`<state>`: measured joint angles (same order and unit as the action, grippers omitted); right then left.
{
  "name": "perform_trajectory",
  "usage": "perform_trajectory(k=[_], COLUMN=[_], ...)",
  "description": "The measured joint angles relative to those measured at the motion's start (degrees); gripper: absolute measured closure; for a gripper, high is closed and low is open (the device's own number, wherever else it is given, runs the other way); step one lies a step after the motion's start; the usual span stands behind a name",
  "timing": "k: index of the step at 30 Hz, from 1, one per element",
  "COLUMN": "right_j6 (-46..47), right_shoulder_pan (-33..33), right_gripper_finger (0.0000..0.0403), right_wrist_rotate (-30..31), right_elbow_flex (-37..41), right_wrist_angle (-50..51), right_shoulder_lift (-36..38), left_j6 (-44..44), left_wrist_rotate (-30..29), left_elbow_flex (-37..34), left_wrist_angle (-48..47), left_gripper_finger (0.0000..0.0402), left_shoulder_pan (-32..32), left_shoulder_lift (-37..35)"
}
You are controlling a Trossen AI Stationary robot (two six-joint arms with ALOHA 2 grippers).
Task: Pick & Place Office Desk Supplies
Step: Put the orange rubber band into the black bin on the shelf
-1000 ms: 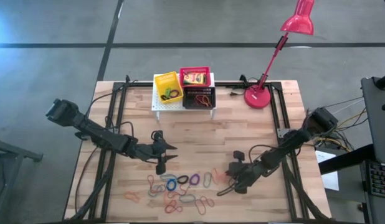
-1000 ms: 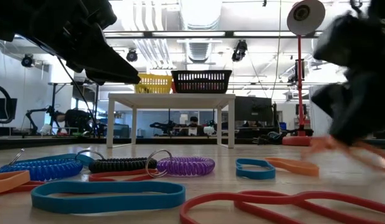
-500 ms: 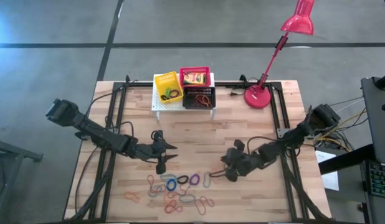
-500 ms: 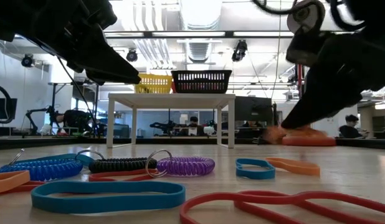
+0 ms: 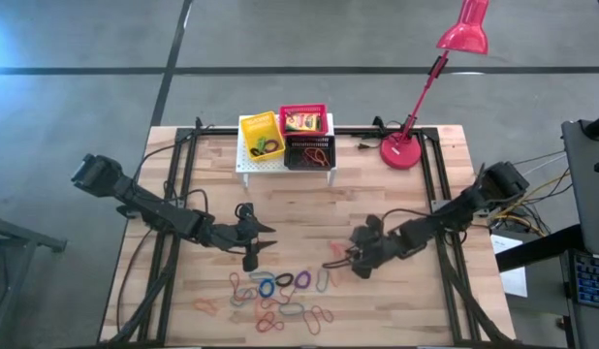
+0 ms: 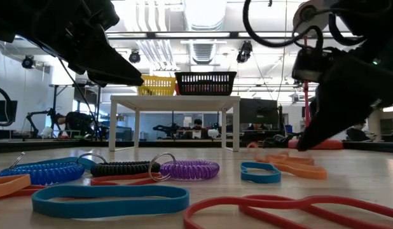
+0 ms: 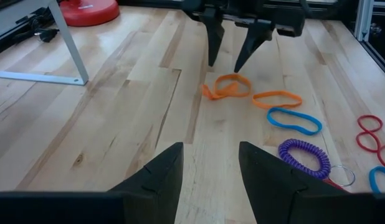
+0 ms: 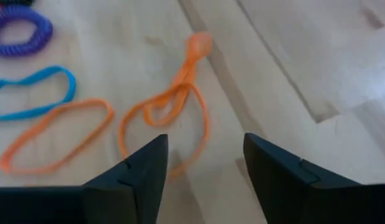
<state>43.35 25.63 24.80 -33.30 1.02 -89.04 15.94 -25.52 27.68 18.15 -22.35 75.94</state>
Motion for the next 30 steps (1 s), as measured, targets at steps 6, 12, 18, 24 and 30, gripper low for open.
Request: perform_trajectory(k=[6, 12, 18, 24, 30], right_j6=[-3.0, -7.7, -9.5, -9.3, -9.1], right_shoulder_pan=[0.0, 0.1, 0.2, 0.4, 0.3], right_gripper_finger=[0.0205, 0.0258, 0.0348, 0.0390, 0.0394], right_wrist_rotate=[-2.9, -4.5, -5.8, -9.3, -14.5], right_elbow_flex=[0.0, -0.1, -0.2, -0.7, -3.2], right_wrist_angle=[-0.8, -5.6, -6.1, -0.7, 3.4], right_shoulder_lift=[-2.9, -5.9, -5.4, -1.3, 4.1], left_j6=[0.0, 0.0, 0.0, 0.0, 0.0], left_wrist_rotate=[0.0, 0.0, 0.0, 0.0, 0.0], left_elbow_flex=[0.0, 0.0, 0.0, 0.0, 0.0], left_wrist_angle=[0.0, 0.0, 0.0, 0.0, 0.0], left_gripper_finger=[0.0238, 0.0238, 0.0238, 0.0238, 0.0238], left_shoulder_pan=[0.0, 0.0, 0.0, 0.0, 0.0], left_shoulder_lift=[0.0, 0.0, 0.0, 0.0, 0.0])
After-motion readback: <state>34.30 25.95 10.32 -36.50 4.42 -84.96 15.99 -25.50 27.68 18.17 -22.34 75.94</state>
